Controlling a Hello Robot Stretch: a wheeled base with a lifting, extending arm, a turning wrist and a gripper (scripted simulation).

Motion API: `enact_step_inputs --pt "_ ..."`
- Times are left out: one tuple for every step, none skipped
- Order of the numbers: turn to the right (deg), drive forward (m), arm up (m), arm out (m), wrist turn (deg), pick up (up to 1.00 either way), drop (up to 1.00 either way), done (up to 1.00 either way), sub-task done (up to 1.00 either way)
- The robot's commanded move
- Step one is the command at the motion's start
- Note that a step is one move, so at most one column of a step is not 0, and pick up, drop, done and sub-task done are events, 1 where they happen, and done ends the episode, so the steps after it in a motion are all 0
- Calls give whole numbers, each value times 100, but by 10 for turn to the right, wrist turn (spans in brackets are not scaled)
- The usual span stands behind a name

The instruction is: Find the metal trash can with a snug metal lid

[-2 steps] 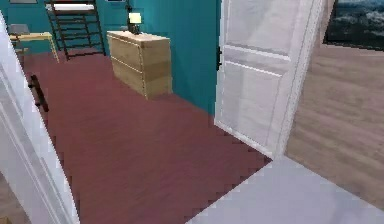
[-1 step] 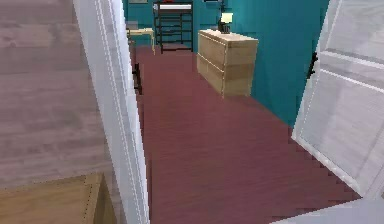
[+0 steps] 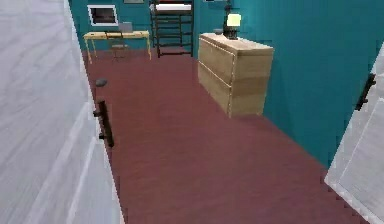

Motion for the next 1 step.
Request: enact_step_inputs --pt "90 0 0 0 0 0 0 0 0"
